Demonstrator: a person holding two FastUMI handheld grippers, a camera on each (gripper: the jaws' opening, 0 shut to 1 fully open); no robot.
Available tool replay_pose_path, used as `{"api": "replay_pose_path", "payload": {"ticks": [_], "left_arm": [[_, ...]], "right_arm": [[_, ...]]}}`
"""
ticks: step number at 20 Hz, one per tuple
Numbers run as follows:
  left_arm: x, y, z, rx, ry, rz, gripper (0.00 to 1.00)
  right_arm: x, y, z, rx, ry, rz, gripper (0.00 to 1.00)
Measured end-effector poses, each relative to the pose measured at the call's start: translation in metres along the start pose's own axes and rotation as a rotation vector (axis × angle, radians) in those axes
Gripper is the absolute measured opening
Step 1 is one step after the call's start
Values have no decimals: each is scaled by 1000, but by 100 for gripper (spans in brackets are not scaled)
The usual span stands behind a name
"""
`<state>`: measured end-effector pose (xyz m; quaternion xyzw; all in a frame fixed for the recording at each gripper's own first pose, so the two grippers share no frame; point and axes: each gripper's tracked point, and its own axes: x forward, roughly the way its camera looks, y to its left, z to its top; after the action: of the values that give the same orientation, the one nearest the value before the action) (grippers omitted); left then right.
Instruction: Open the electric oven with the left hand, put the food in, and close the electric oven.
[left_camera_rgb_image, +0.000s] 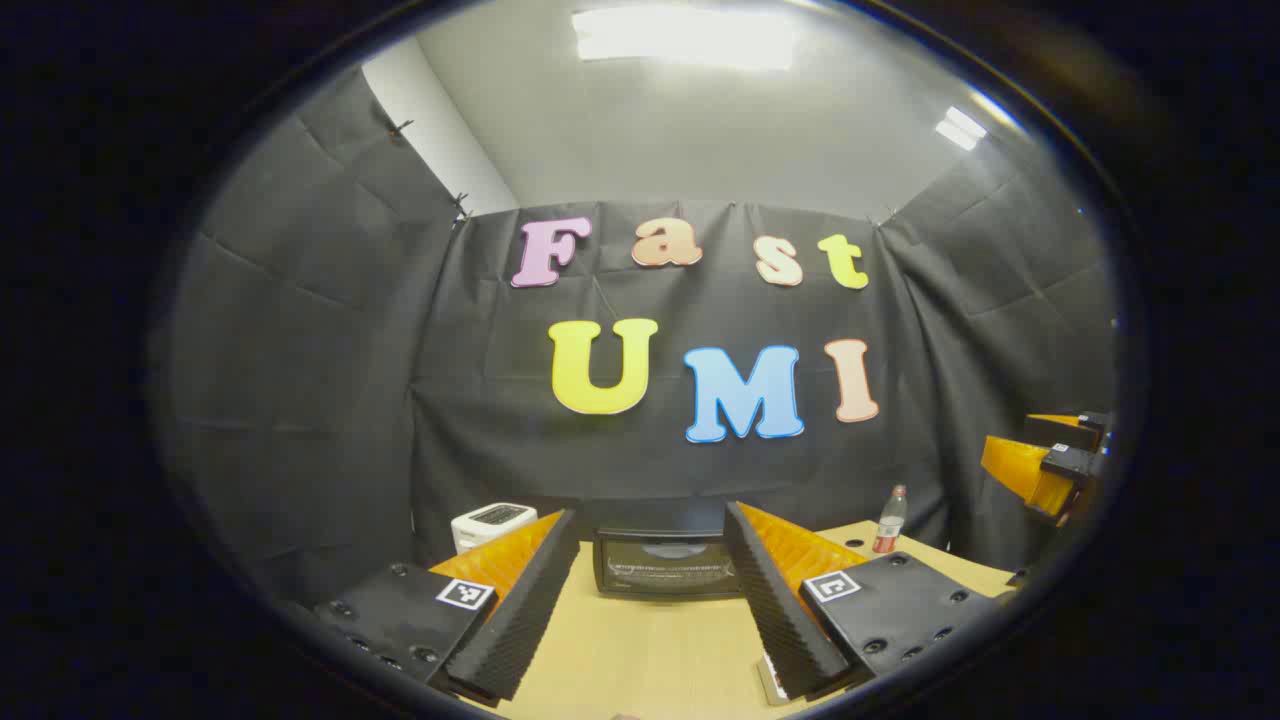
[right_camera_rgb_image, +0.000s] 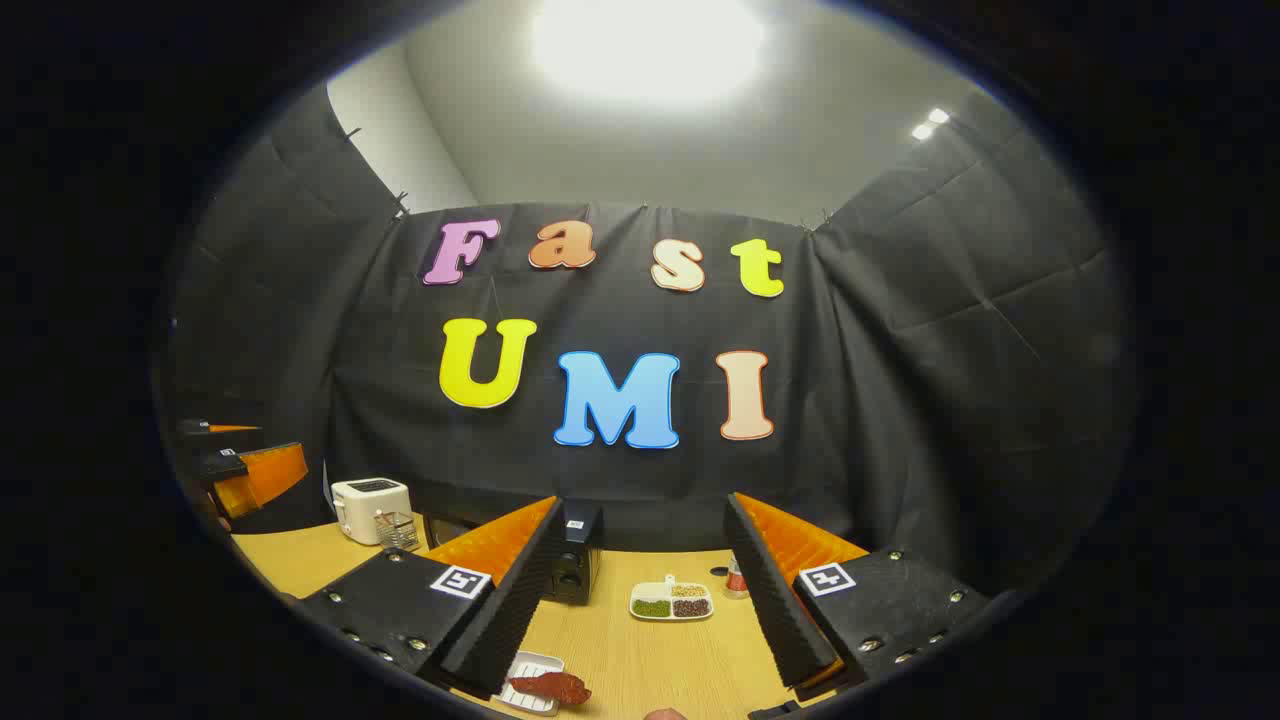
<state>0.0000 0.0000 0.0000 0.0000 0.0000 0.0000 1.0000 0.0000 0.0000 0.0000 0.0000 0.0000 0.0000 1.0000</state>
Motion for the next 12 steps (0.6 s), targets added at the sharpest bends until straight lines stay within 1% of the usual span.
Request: {"api": "replay_pose_path", "payload": {"ticks": [7, 11, 12], "left_arm": [[0, -13, 2, 14, -8, 8, 91], [2, -26, 2, 14, -13, 16, 91], [2, -28, 1, 12, -11, 19, 97]], "right_arm": [[3, -8, -1, 8, -5, 16, 96], [6, -16, -10, 10, 4, 35, 96], [5, -16, -13, 15, 9, 45, 96]]}}
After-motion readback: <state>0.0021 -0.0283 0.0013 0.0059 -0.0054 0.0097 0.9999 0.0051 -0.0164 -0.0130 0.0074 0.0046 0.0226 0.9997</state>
